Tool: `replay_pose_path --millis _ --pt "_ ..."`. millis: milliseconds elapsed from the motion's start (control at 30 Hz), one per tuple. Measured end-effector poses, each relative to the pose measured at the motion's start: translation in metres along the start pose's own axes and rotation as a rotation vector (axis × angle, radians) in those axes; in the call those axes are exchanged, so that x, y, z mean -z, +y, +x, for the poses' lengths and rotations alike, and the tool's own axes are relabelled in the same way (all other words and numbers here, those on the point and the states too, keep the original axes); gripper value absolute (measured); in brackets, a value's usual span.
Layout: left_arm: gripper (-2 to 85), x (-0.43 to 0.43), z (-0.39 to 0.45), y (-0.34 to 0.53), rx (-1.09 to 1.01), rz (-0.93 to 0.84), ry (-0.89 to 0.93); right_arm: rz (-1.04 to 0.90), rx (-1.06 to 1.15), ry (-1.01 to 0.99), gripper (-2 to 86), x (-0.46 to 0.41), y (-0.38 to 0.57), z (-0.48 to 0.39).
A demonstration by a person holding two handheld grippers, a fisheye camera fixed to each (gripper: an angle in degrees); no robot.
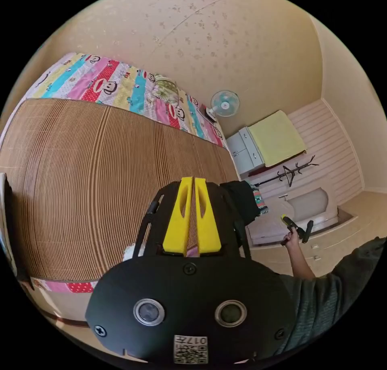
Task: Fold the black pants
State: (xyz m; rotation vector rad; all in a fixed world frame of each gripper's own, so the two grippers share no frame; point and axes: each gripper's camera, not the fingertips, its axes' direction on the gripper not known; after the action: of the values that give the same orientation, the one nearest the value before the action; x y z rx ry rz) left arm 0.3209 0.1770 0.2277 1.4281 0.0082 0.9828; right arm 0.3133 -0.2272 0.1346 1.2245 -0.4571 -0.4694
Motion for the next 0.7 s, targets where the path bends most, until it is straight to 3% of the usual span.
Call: replay_pose_path --millis 133,267,433,633,700 --pt "-1.0 -0.093 0.042 0.01 0.011 -0.095 0.093 -0.083 -0.019 -0.029 7.3 -0.032 -0.019 0.041" --pt "-1.0 -0.148 0.065 0.014 -0.009 -0.146 0.07 -0.183 -0.053 -0.088 11.2 -0.082 -0.05 0.079" --pt "-1.0 -0.19 0.064 0.025 0.064 -0.143 0.038 -0.189 -0.148 -0.178 9.9 -0.107 -0.073 0.097" --pt "-1.0 -0.205 0.04 0.049 0.211 -0.073 -0.03 0.042 0.317 -0.414 3.1 -0.034 -0.084 -0.047" --pt "-1.0 -0.214 0.034 0.056 0.226 -0.061 -0.046 -0.069 0.53 -0.732 1.7 -0.056 -0.081 -0.107"
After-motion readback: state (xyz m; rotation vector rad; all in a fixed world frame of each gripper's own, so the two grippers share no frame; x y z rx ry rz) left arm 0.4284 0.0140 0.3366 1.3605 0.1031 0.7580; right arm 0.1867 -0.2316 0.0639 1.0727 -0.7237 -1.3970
